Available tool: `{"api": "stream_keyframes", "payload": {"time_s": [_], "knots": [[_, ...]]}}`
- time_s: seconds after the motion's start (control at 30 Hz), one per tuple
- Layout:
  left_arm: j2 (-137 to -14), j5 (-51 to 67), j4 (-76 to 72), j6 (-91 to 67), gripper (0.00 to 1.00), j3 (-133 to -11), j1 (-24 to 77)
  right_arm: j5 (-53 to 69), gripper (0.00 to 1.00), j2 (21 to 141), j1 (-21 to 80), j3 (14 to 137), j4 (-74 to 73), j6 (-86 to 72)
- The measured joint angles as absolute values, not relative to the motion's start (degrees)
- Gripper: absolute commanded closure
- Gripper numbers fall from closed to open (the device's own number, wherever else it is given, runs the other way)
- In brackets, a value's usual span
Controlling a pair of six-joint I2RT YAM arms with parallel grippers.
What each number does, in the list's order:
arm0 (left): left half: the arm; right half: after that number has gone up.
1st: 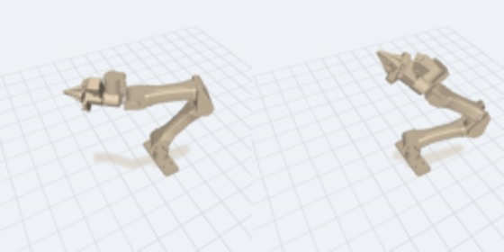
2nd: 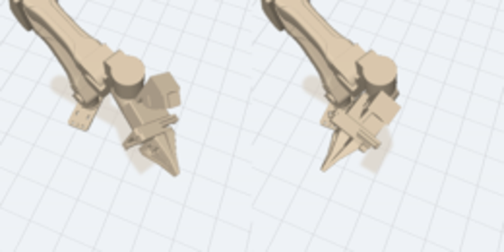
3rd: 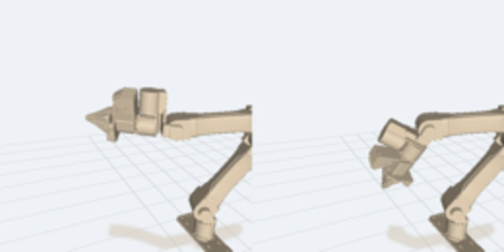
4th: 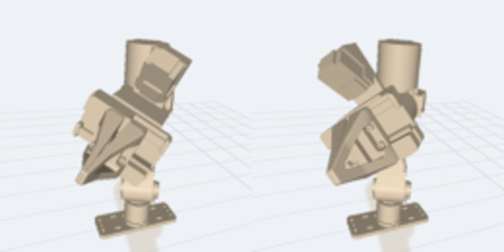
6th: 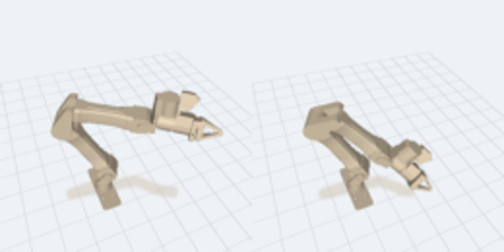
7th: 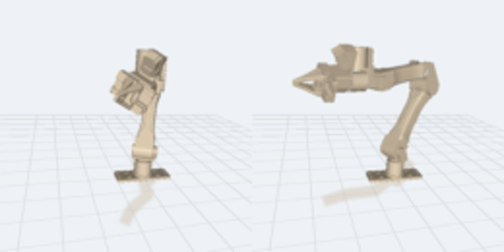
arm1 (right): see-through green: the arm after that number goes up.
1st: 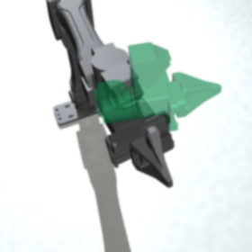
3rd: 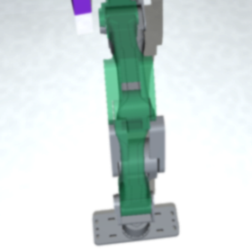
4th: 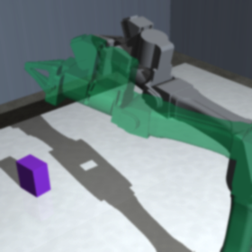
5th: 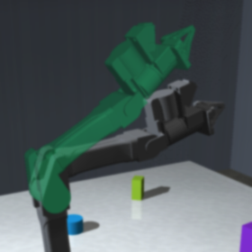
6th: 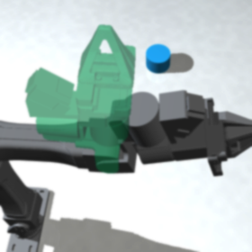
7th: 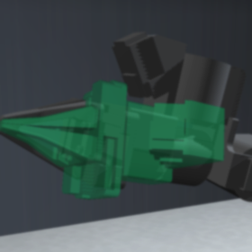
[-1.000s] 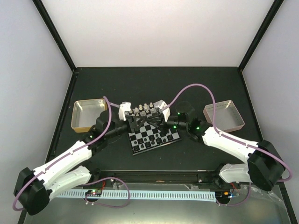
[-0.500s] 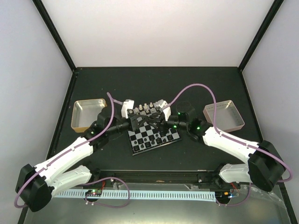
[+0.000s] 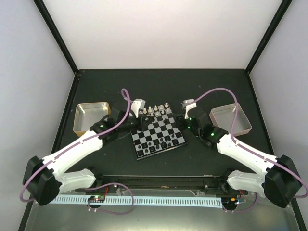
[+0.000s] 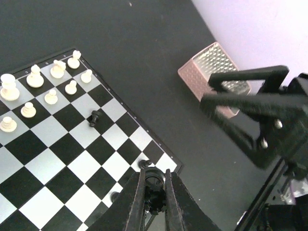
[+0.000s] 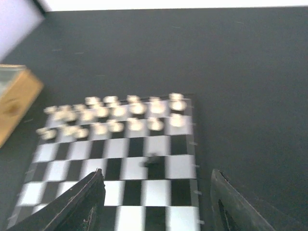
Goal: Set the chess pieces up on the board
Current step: Place the chess piece on the chessboard.
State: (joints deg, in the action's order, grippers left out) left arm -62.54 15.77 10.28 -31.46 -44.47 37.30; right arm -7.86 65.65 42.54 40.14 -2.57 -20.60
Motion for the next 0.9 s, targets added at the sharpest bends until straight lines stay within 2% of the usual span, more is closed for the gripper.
{"api": "stream_keyframes", "payload": {"time_s": [0.17, 0.47, 0.67, 0.9], "knots": [[-70.57, 12.23, 15.68, -27.83, 0.98, -51.94, 42.37, -16.03, 0.39, 66.54, 36.03, 40.14, -10.13, -28.73], [-90.26, 5.04, 25.67, -21.5, 0.98, -71.09, 52.95, -13.04, 0.39, 66.59, 22.52, 35.11, -13.72, -39.88], [-101.78, 2.96, 31.99, -19.38, 0.98, -78.91, 56.53, -11.27, 0.4, 65.41, 20.51, 32.77, -14.37, -42.85], [-108.92, 1.61, 35.88, -18.55, 0.97, -83.33, 58.19, -10.2, 0.39, 64.88, 19.66, 32.05, -14.22, -44.07]]}}
